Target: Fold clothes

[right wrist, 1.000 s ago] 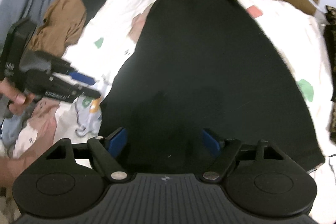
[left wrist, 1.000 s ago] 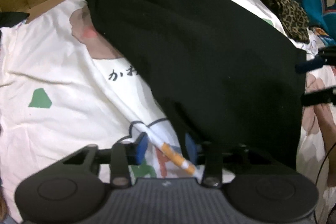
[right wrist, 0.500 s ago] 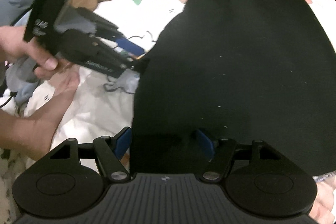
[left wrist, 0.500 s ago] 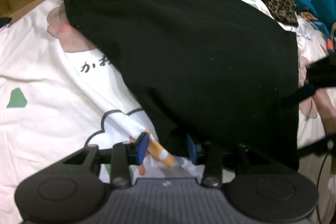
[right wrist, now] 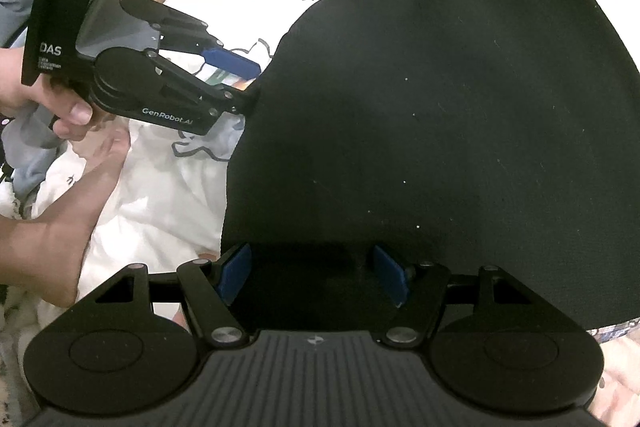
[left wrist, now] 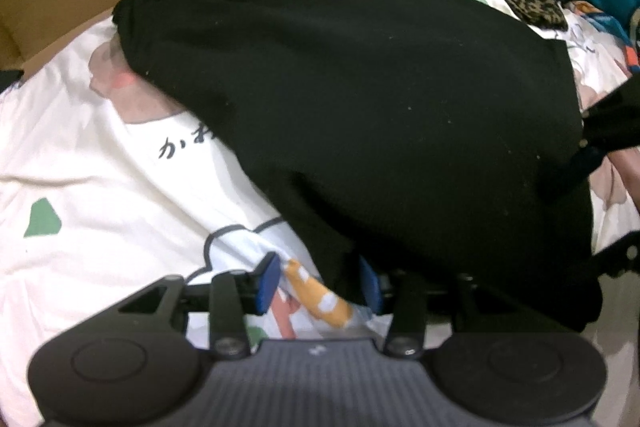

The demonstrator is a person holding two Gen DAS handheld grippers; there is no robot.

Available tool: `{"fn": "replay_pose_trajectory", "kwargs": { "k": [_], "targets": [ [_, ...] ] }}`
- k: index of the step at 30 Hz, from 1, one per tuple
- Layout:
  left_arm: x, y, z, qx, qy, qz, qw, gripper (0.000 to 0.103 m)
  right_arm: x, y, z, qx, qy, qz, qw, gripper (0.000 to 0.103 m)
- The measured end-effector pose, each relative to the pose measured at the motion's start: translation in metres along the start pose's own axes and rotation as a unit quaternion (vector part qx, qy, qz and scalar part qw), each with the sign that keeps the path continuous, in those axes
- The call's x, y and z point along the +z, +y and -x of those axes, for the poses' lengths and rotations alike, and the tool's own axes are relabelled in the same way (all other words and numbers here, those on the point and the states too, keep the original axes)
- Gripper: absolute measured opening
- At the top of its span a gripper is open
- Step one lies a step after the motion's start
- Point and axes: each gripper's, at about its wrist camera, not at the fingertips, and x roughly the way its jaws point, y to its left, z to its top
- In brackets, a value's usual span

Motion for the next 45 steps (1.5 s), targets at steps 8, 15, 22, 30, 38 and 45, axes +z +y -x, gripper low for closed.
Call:
{"fn": "replay_pose_trajectory", "kwargs": {
  "k": [8, 15, 22, 30, 38, 45],
  "targets": [
    [-0.011, 0.023, 0.015, -0.010, -0.017, 0.076, 0.9969, 0.005, -0.003, -0.003, -0.006, 0.003, 0.015, -0.003, 1.000, 0.073],
    [-0.010, 0.033, 0.012, -0.022, -0.007, 0.118, 0.9928, 0.004, -0.005, -0.003, -0.008, 0.000, 0.018, 0.004, 1.000, 0.073],
    [-0.021, 0.055, 0.024, -0.008, -0.009, 0.156, 0.9876, 0.000, -0.006, -0.003, -0.007, -0.001, 0.020, 0.007, 1.000, 0.073],
    [0.017, 0.036, 0.023, -0.045, -0.041, 0.135, 0.9890, 0.003, -0.008, -0.006, -0.005, 0.003, 0.018, 0.001, 1.000, 0.073],
    [0.022, 0.018, 0.001, -0.071, -0.015, 0.095, 0.9929, 0.006, -0.009, -0.006, -0.007, 0.007, 0.016, -0.003, 1.000, 0.073],
    [0.007, 0.029, -0.012, -0.046, 0.016, 0.097, 0.9941, 0.003, -0.011, -0.008, -0.006, 0.008, 0.014, -0.006, 1.000, 0.072]
  ]
}}
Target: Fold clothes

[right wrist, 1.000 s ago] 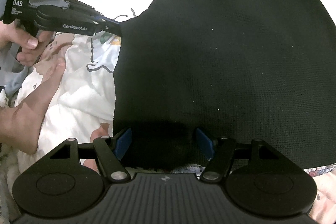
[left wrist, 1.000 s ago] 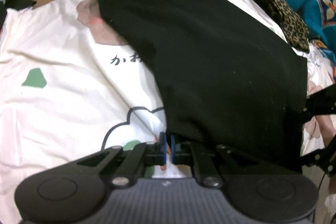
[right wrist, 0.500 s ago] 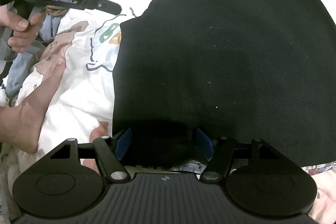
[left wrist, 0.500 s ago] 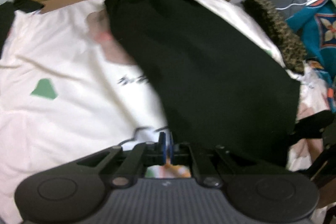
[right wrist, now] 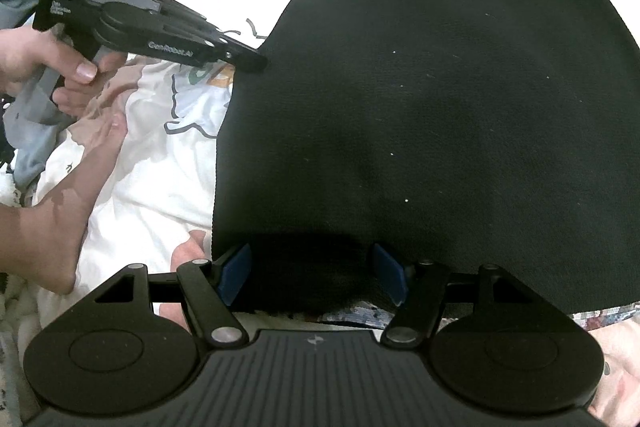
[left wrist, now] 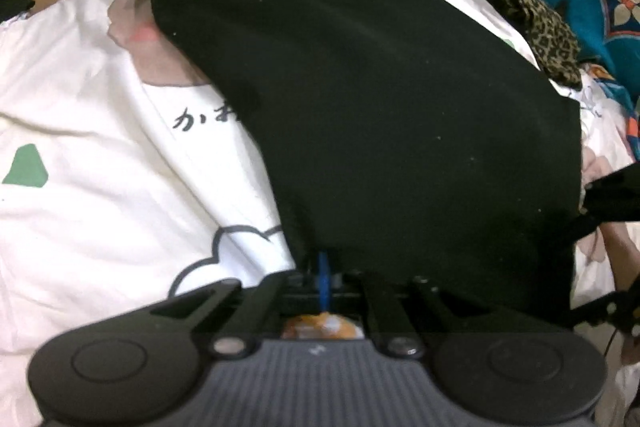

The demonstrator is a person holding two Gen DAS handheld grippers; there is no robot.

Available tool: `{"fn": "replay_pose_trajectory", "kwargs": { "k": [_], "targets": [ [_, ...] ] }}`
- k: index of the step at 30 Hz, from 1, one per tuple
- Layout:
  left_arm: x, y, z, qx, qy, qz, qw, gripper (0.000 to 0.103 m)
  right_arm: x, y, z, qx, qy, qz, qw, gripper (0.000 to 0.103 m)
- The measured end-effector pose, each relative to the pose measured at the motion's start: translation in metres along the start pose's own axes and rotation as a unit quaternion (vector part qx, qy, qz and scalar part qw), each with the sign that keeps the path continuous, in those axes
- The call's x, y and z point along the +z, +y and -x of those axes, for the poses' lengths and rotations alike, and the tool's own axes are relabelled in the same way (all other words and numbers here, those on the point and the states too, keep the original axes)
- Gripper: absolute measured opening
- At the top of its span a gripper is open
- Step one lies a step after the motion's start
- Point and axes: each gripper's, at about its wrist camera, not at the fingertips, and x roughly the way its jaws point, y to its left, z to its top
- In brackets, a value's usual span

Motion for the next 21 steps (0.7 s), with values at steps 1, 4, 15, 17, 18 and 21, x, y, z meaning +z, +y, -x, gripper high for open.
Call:
{"fn": "replay_pose_trajectory", "kwargs": {
  "k": [1, 4, 15, 17, 18, 21],
  "targets": [
    [0.001, 0.001, 0.002, 0.009, 0.001, 0.000, 1.0000, 0.002, -0.001, -0.001, 0.001, 0.000, -0.001, -0.001, 1.000, 0.072],
    [0.003, 0.005, 0.011, 0.020, -0.002, 0.003, 0.9998, 0.005, -0.002, -0.002, 0.004, -0.001, -0.003, -0.006, 1.000, 0.072],
    [0.020, 0.000, 0.022, -0.006, -0.040, 0.029, 0.9987, 0.012, 0.007, -0.038, 0.033, -0.052, -0.063, -0.064, 0.995, 0.072],
    [0.022, -0.011, 0.017, -0.017, -0.039, 0.020, 0.9989, 0.014, 0.009, -0.050, 0.037, -0.073, -0.074, -0.078, 0.992, 0.072],
    [0.022, -0.016, 0.014, -0.023, -0.037, 0.018, 0.9989, 0.015, 0.010, -0.058, 0.040, -0.089, -0.082, -0.086, 0.989, 0.072],
    [0.022, -0.033, 0.004, -0.035, -0.028, 0.002, 0.9990, 0.016, 0.012, -0.080, 0.050, -0.131, -0.108, -0.105, 0.980, 0.072]
  ]
}}
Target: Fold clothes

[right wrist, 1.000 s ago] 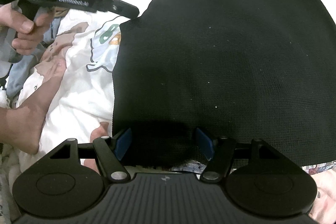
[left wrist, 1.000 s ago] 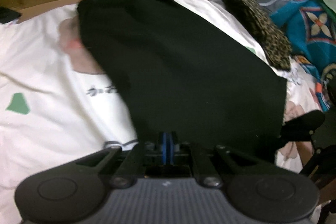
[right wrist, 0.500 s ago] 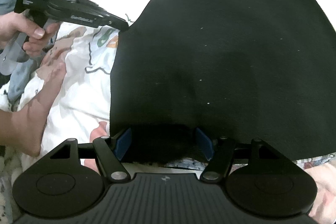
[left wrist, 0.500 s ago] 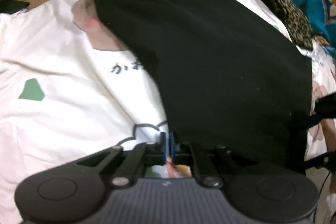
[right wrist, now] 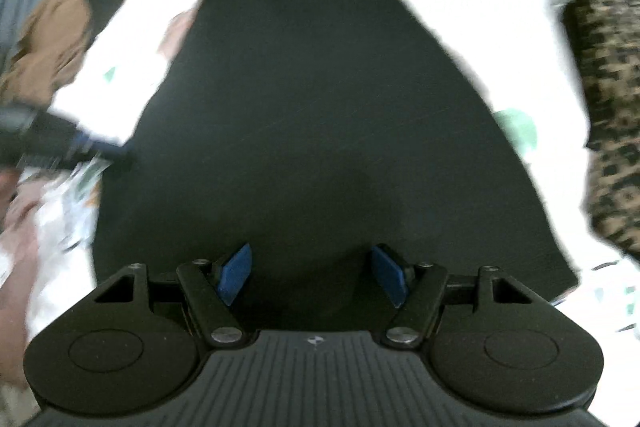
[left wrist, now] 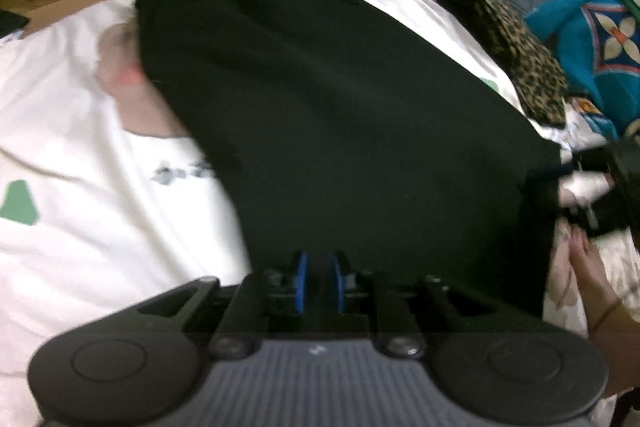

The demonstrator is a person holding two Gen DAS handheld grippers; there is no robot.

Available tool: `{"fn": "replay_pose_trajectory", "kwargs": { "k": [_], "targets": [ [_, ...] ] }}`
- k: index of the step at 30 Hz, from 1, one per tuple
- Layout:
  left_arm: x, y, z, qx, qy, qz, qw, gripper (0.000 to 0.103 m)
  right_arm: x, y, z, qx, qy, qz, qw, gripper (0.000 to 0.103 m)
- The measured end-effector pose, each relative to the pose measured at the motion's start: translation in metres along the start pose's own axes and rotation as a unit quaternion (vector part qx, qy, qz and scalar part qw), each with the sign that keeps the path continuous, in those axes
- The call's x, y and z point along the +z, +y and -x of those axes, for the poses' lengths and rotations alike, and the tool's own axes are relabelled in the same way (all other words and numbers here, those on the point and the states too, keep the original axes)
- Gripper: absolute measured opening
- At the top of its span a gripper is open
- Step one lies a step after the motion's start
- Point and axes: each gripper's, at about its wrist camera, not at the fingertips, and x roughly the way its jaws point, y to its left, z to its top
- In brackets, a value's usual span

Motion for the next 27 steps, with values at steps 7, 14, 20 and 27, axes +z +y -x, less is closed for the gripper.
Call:
{"fn": "replay_pose_trajectory", "kwargs": {
  "k": [7, 14, 20, 27],
  "targets": [
    [-0.003, -0.024, -0.013, -0.041, 0.028, -0.035, 0.9981, 0.016, 0.002, -0.046, 0.001, -0.064, -0.018, -0.006, 0.998, 0.072],
    [-0.028, -0.032, -0.018, -0.052, 0.063, -0.070, 0.9942, 0.016, -0.017, -0.079, -0.001, -0.090, 0.014, -0.013, 0.996, 0.072],
    [-0.013, -0.046, -0.025, -0.033, 0.113, -0.090, 0.9889, 0.016, -0.021, -0.092, 0.009, -0.072, -0.003, -0.027, 0.997, 0.072],
    [-0.014, -0.051, -0.020, 0.016, 0.192, -0.069, 0.9787, 0.016, -0.019, -0.116, 0.026, -0.047, -0.058, -0.081, 0.994, 0.072]
  ]
}}
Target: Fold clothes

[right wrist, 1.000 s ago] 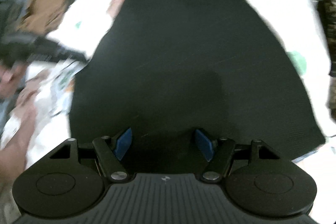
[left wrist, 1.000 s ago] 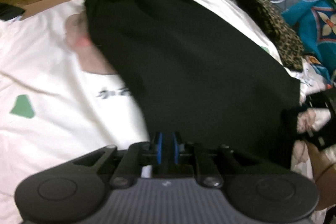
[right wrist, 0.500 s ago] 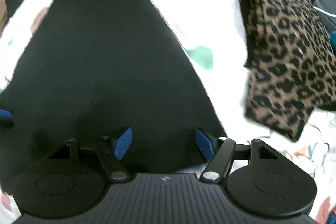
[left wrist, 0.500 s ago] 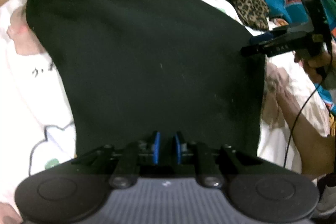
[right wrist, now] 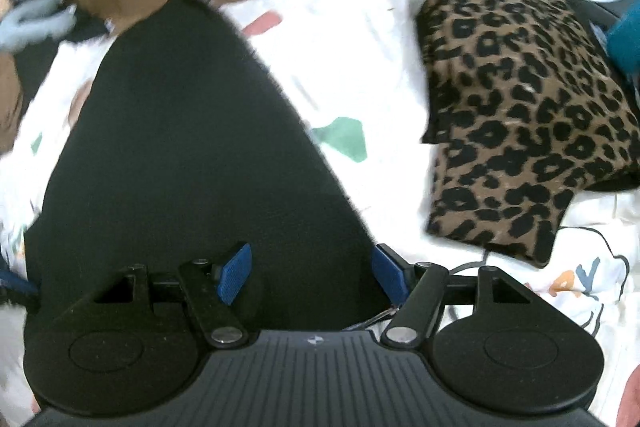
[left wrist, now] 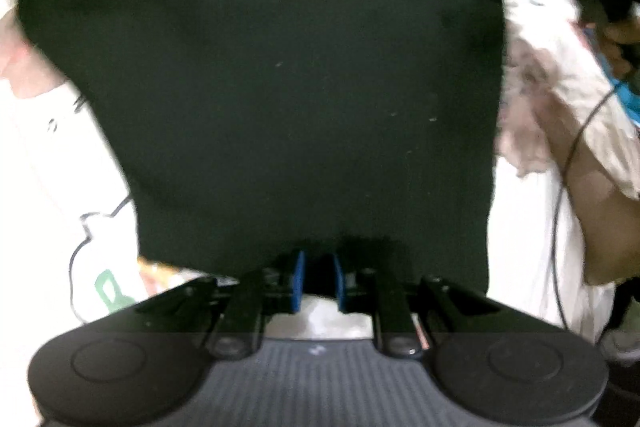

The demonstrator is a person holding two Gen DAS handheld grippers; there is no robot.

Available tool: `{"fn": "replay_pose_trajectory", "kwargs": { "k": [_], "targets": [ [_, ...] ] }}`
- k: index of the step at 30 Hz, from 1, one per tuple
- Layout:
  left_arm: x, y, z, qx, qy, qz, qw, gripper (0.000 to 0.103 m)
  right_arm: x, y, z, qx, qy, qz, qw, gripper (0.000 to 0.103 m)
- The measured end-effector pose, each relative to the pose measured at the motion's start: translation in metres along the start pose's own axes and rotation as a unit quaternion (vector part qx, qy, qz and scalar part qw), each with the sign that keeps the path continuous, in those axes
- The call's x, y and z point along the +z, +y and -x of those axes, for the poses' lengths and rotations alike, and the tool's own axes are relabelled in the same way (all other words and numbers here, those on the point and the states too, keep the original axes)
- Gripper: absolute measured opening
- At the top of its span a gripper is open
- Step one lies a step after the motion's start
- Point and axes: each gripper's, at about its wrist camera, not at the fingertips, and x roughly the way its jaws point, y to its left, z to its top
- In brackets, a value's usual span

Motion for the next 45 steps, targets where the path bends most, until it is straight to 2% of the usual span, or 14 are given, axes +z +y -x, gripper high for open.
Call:
{"fn": "replay_pose_trajectory", "kwargs": {
  "k": [5, 10, 12, 17, 19, 21, 27, 30, 32, 34, 35, 39, 42, 45],
  "targets": [
    [0.011, -0.007, 0.001, 0.032, 0.038, 0.048, 0.9976, 0.016, 0.005, -0.012, 0.009, 0.013, -0.040, -0.044, 0.998, 0.072],
    [0.012, -0.008, 0.026, 0.063, 0.035, 0.118, 0.9904, 0.022, 0.011, -0.018, 0.021, 0.033, -0.072, -0.074, 0.994, 0.072],
    [0.008, -0.009, 0.036, 0.058, 0.021, 0.156, 0.9858, 0.025, 0.012, -0.018, 0.023, 0.044, -0.077, -0.074, 0.993, 0.072],
    [-0.013, -0.014, 0.047, 0.008, -0.027, 0.272, 0.9619, 0.031, 0.010, -0.012, 0.031, 0.052, -0.085, -0.052, 0.994, 0.072],
    [-0.023, -0.019, 0.047, -0.021, -0.044, 0.295, 0.9542, 0.034, 0.008, -0.014, 0.033, 0.055, -0.085, -0.056, 0.993, 0.072],
    [-0.037, -0.022, 0.048, -0.032, -0.060, 0.330, 0.9415, 0.041, 0.005, -0.016, 0.034, 0.058, -0.085, -0.060, 0.993, 0.072],
    [-0.070, -0.021, 0.034, -0.058, -0.078, 0.420, 0.9020, 0.041, -0.003, -0.025, 0.032, 0.051, -0.075, -0.075, 0.993, 0.072],
    [-0.078, -0.021, 0.024, -0.083, -0.095, 0.429, 0.8945, 0.047, -0.006, -0.028, 0.028, 0.044, -0.063, -0.079, 0.994, 0.072],
    [-0.083, -0.023, 0.019, -0.077, -0.106, 0.424, 0.8960, 0.061, -0.006, -0.030, 0.028, 0.043, -0.057, -0.079, 0.994, 0.072],
    [-0.095, -0.017, 0.012, -0.102, -0.111, 0.463, 0.8736, 0.061, -0.007, -0.031, 0.028, 0.041, -0.051, -0.079, 0.995, 0.072],
    [-0.099, -0.017, 0.005, -0.116, -0.107, 0.473, 0.8666, 0.059, -0.008, -0.033, 0.027, 0.040, -0.048, -0.078, 0.995, 0.072],
    [-0.105, -0.023, -0.009, -0.142, -0.105, 0.460, 0.8703, 0.058, -0.011, -0.037, 0.024, 0.033, -0.038, -0.081, 0.995, 0.072],
    [-0.120, -0.018, -0.017, -0.160, -0.112, 0.469, 0.8614, 0.059, -0.015, -0.041, 0.021, 0.033, -0.030, -0.094, 0.995, 0.072],
    [-0.131, -0.014, -0.021, -0.177, -0.139, 0.470, 0.8537, 0.068, -0.015, -0.043, 0.020, 0.032, -0.028, -0.097, 0.994, 0.072]
  ]
}}
